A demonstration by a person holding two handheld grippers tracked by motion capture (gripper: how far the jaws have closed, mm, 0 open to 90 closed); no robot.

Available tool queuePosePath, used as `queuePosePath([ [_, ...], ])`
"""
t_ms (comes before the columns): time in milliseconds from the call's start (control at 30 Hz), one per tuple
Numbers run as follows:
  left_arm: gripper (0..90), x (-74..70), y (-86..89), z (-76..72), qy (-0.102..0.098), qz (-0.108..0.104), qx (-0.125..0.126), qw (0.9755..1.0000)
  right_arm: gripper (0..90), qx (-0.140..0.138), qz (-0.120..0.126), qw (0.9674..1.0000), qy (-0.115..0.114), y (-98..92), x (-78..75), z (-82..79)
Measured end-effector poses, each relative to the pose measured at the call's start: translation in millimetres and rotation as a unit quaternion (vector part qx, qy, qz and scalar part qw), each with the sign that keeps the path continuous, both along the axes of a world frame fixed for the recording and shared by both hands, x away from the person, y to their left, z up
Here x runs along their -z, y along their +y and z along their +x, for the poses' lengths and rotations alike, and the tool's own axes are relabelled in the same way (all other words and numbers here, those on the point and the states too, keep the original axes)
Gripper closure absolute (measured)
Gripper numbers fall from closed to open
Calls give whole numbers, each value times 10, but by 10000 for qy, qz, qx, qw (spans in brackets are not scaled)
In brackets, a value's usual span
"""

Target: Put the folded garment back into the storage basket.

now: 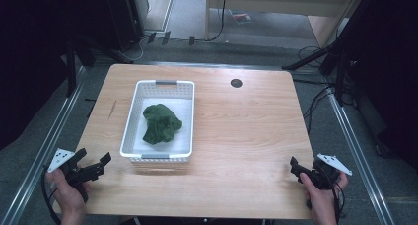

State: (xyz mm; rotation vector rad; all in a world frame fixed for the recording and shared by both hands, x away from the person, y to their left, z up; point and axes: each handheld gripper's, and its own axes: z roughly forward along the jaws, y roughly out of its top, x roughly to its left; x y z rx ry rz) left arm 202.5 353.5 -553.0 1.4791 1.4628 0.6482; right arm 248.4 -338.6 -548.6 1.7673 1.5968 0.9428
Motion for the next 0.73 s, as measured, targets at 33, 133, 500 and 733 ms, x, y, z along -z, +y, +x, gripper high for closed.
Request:
queuePosePath([
  [33,5,0,-2,1,5,-9,17,10000,0,-5,-20,10000,-42,-11,-4,-15],
  [133,5,1,4,12,45,-36,75,10000,0,14,35,9998,-208,-47,-9,-32],
  [500,5,3,14,14,42,-101,38,9999,0,157,121,9997,-162,-65,-10,34],
  [733,5,4,24,13,54,-130,45,9999,0,183,77,9997,-115,-62,-8,45],
])
